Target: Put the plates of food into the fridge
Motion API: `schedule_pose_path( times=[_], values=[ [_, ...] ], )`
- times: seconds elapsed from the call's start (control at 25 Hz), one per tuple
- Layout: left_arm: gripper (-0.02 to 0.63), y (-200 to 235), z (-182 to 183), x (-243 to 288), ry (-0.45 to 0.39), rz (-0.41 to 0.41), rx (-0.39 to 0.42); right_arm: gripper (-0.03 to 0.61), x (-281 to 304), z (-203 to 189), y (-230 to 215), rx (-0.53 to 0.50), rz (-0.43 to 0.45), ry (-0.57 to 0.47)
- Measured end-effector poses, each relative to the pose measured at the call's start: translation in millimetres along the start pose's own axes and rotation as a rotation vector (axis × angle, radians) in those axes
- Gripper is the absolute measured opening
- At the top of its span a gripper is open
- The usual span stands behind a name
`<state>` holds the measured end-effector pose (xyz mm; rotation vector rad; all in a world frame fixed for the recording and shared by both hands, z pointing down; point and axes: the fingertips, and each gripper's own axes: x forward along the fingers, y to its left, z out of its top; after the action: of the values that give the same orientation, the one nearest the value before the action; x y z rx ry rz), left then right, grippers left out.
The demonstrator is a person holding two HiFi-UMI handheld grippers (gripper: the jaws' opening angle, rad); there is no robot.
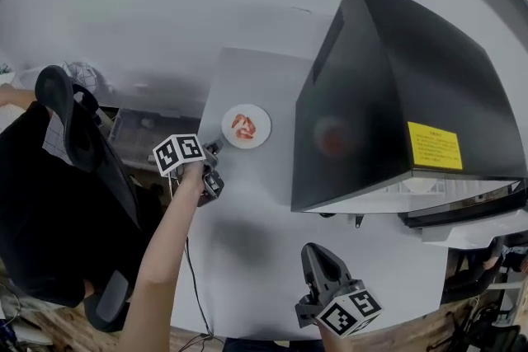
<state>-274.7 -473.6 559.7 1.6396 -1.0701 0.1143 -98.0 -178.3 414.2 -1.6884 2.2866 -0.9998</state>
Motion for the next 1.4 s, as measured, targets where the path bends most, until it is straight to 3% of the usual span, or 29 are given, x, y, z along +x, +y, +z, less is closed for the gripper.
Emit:
schedule_pose_path(
  times=[0.2, 0.32, 0.6, 0.96, 1.4],
  values=[
    [0.105, 21, 15, 33, 0.037, 0.056, -0.032, 0.017, 3, -5, -11, 0.004, -0.052, 0.012],
    [0.110, 27, 15, 48, 0.062, 0.052, -0.075, 0.017, 2, -6, -19, 0.015, -0.077, 0.015],
    [0.116, 25, 23, 67, 0.088, 0.034, -0.089, 0.017, 1, -7, -36, 0.035, -0.122, 0.019],
    [0.116, 23, 24, 73, 0.209, 0.053, -0.115, 0.017, 8, -9, -38, 0.048, -0.115, 0.034],
    [0.115, 23, 25, 78, 0.283, 0.106, -0.130, 0.017, 6, -10, -42, 0.079, -0.122, 0.027]
  ],
)
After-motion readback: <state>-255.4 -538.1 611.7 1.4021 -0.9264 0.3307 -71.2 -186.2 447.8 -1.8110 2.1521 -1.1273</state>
